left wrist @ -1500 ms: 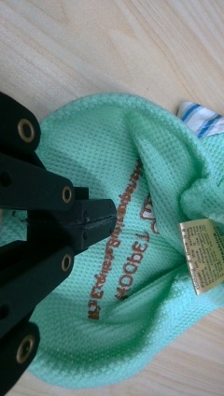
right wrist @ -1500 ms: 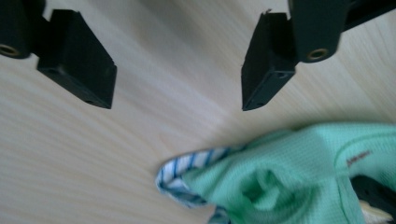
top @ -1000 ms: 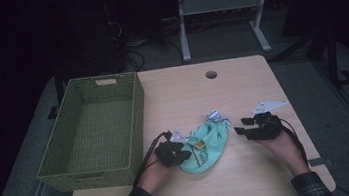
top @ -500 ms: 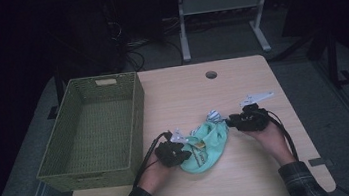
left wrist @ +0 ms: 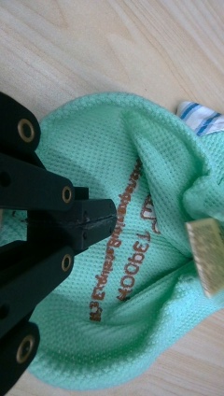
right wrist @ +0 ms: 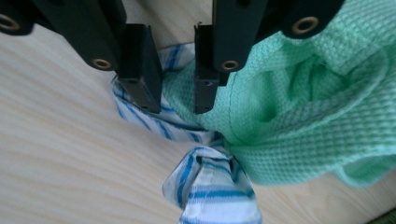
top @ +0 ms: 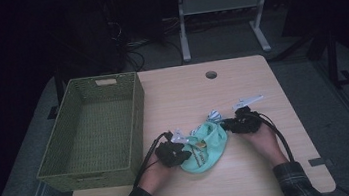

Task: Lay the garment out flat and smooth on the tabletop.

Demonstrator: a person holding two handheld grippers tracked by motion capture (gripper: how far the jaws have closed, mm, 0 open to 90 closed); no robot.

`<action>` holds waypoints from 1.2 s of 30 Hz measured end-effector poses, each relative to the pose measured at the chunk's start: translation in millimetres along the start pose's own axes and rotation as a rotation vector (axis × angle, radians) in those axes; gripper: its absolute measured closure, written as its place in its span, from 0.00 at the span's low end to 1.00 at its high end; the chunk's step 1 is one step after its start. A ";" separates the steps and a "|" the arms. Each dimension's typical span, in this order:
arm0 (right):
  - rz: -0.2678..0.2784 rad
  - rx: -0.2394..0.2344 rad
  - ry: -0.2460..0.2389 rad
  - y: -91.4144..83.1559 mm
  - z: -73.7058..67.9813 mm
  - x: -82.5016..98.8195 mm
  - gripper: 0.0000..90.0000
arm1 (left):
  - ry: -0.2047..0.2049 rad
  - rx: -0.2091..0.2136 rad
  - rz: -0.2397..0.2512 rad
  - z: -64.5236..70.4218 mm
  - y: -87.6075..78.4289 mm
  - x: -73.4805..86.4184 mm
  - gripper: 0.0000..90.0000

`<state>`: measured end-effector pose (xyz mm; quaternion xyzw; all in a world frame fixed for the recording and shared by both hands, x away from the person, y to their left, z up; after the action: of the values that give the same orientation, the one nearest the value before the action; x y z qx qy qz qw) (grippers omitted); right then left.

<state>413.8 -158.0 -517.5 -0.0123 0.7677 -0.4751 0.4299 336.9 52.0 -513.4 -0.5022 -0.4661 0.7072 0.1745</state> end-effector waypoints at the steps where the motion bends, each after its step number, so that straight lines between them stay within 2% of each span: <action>1: -0.005 0.000 -0.001 0.9 0.0 0.8 0.83 | -0.002 0.001 0.000 0.1 0.0 0.0 1.00; 3: -0.009 0.003 -0.001 1.6 -0.2 1.5 0.86 | 0.000 0.000 0.000 0.0 0.0 0.0 1.00; 7: -0.020 -0.001 -0.010 1.5 -1.2 2.8 0.98 | 0.001 -0.001 -0.001 0.1 0.0 -0.1 1.00; 12: -0.023 0.011 -0.026 0.2 -2.6 2.3 1.00 | 0.000 -0.002 0.000 0.2 0.0 -0.1 1.00; 16: 0.000 0.021 -0.034 -6.1 -1.7 -0.3 1.00 | -0.002 -0.002 0.001 0.4 0.0 -0.1 1.00; 26: 0.043 0.128 -0.038 -30.6 13.8 -0.8 1.00 | -0.004 -0.003 -0.002 0.5 -0.4 0.7 1.00; 31: 0.030 0.181 -0.018 -39.3 27.5 6.0 1.00 | -0.003 -0.005 -0.001 0.6 -0.5 0.8 1.00; 33: 0.016 0.188 0.001 -40.1 31.3 9.6 1.00 | -0.004 -0.005 0.000 0.5 -0.4 0.7 1.00; 36: 0.005 0.182 -0.004 -37.9 33.8 12.4 1.00 | -0.007 -0.001 0.001 0.5 -0.4 0.8 1.00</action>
<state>414.0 -208.4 -503.6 0.0279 0.7205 -0.5418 0.4320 336.0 52.5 -513.5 -0.5001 -0.4668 0.7088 0.1722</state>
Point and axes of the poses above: each handheld gripper's, and its own axes: y roughly forward along the jaws, x roughly out of its underside, z roughly to its right, the point moved 7 cm from there along y, roughly forward along the jaws, and after that the axes turned 4 degrees about -z, right-handed, at the moved point
